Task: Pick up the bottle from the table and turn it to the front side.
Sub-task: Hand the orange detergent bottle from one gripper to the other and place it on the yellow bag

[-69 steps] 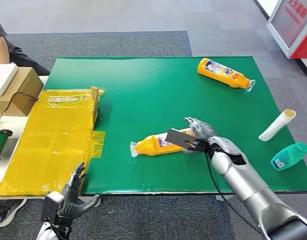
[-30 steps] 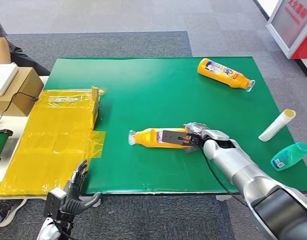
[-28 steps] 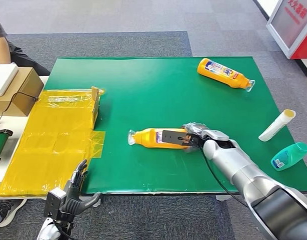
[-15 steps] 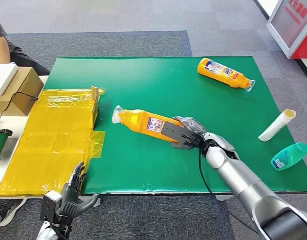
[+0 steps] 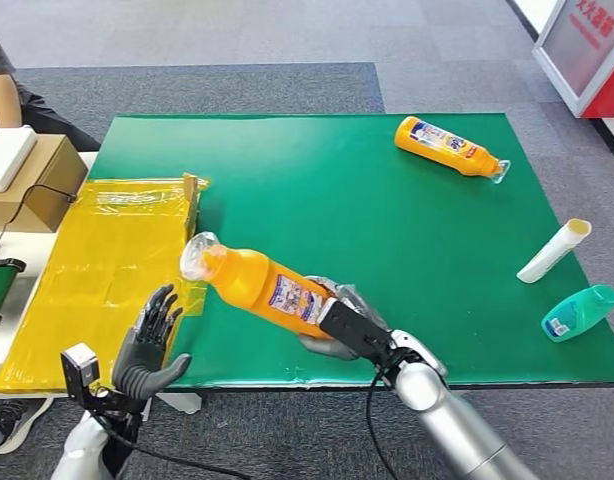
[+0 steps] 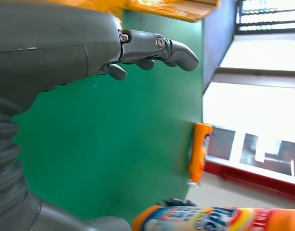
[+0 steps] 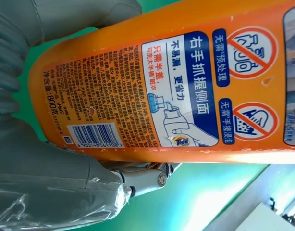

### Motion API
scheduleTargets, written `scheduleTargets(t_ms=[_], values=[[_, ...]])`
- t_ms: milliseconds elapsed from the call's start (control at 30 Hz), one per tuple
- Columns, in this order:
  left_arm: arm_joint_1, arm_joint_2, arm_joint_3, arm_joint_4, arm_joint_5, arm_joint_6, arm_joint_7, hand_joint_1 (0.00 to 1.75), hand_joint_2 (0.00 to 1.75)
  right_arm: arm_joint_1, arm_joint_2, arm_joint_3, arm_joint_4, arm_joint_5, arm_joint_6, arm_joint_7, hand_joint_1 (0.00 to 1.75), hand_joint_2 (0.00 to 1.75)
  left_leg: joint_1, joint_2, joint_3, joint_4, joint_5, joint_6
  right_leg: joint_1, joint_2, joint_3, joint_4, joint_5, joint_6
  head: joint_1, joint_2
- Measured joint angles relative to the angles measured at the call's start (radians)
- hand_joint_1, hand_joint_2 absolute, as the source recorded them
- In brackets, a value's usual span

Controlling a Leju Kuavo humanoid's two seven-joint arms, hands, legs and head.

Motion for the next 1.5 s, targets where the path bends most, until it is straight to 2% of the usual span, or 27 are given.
scheduleTargets(t_ms=[367,467,600,800,1100,1367,1400,1500], values=[[-0.017,0.008,-0.028,-0.034,0.014,-0.003,0.009,0.0,1.75,0.028,0.025,0.004,0.0,-0.008,-0.001,-0.007,1.75,1.75,0.0,0.0,0.0,0.0,0.0,0.0,0.0,0.0,0.0,0.0,0.0,0.0,0.0,0.0],[-0.021,0.013,-0.041,-0.036,0.033,-0.045,0.006,0.0,1.75,0.03,0.027,0.004,0.001,-0.016,0.011,-0.01,1.75,1.75,0.0,0.0,0.0,0.0,0.0,0.0,0.0,0.0,-0.001,0.0,0.0,0.0,0.0,0.0],[-0.052,0.037,-0.088,-0.036,0.098,-0.175,0.008,0.0,1.75,0.031,0.048,0.018,0.018,-0.022,0.037,-0.041,1.75,1.75,0.0,0.0,0.0,0.0,0.0,0.0,0.0,0.0,-0.001,0.0,0.0,0.0,0.0,0.0],[-0.117,0.087,-0.172,-0.036,0.108,-0.252,0.036,0.0,1.75,0.02,0.084,0.064,0.056,-0.014,0.046,-0.059,1.75,1.75,0.0,0.0,0.0,0.0,0.001,-0.001,0.0,0.0,0.0,0.0,0.001,0.0,0.0,0.0],[-0.167,0.145,-0.307,-0.036,0.099,-0.33,0.006,0.0,1.75,-0.033,0.122,0.123,0.125,0.012,0.046,-0.051,1.75,1.75,0.0,0.0,0.0,0.0,0.001,-0.001,0.0,0.0,-0.001,0.0,0.001,-0.001,0.0,0.0],[-0.184,0.177,-0.356,-0.036,0.081,-0.337,-0.006,0.01,1.75,-0.058,0.142,0.161,0.177,0.023,0.041,-0.049,1.75,1.75,0.0,0.0,0.0,0.0,0.001,-0.001,0.0,0.0,-0.001,0.0,0.001,-0.001,0.0,0.0],[-0.186,0.18,-0.362,-0.036,0.072,-0.333,-0.008,0.29,1.75,-0.061,0.144,0.164,0.186,0.023,0.039,-0.049,1.75,1.75,0.0,0.0,0.0,0.0,0.001,-0.001,0.0,0.0,-0.001,0.0,0.001,-0.001,0.0,0.0],[-0.19,0.185,-0.372,-0.036,0.052,-0.302,-0.013,1.59,1.75,-0.079,0.153,0.171,0.23,0.024,0.033,-0.048,1.75,1.75,0.0,0.0,0.0,0.0,0.001,-0.001,0.0,0.0,-0.001,0.0,0.001,-0.001,0.0,0.0]])
